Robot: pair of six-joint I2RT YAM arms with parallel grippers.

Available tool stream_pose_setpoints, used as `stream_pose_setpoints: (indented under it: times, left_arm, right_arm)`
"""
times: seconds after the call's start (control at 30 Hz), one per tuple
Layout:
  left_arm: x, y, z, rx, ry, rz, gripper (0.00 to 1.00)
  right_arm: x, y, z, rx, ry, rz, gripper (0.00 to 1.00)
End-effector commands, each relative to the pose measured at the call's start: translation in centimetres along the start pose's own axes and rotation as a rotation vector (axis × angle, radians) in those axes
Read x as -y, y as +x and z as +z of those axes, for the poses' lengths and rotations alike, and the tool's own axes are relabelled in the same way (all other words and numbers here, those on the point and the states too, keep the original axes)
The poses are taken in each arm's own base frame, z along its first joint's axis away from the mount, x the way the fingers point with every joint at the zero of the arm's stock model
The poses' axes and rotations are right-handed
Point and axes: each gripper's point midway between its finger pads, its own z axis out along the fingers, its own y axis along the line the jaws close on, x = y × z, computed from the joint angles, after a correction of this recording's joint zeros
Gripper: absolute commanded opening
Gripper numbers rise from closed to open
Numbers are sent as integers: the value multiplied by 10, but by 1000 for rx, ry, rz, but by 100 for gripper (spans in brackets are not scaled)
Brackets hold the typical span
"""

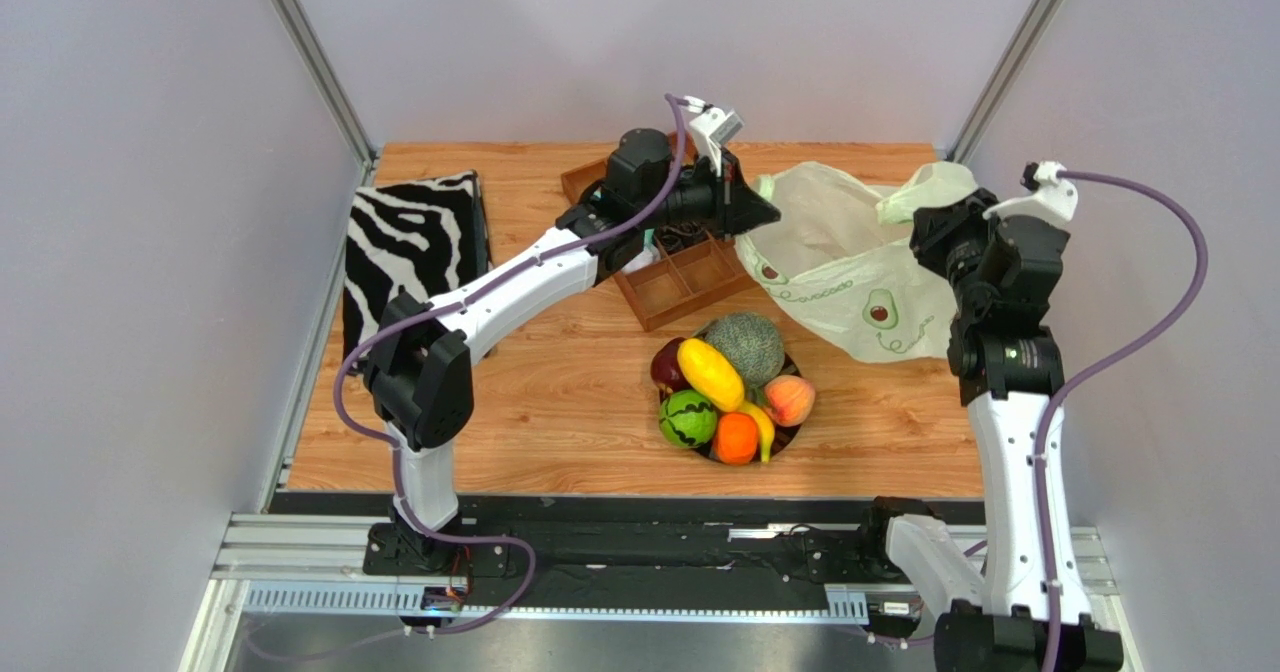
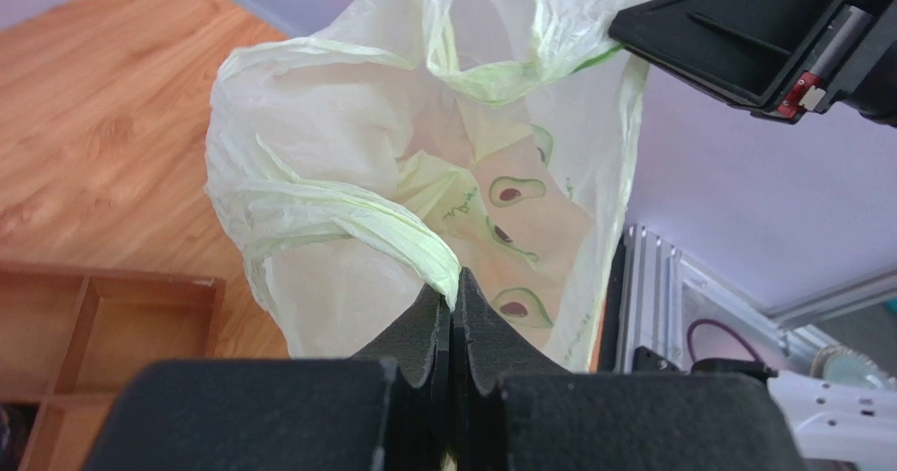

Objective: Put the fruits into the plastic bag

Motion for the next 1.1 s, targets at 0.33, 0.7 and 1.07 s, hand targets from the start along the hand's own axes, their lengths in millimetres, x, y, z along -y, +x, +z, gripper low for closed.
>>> stream_pose_setpoints:
  times: [0.33,0.7,1.07]
  left_arm:
    - [-6,64,0,-135,30,171,0]
    - [15,50,-12,-120,23,316,0]
    - [34,43,-19,-125,24,402,0]
  right_arm:
    - [7,-7,-76,104,21,42,81]
    - [-66,4,-86,-44,-363,26,77]
    - [-101,50,-20,-266,-403,-72,75]
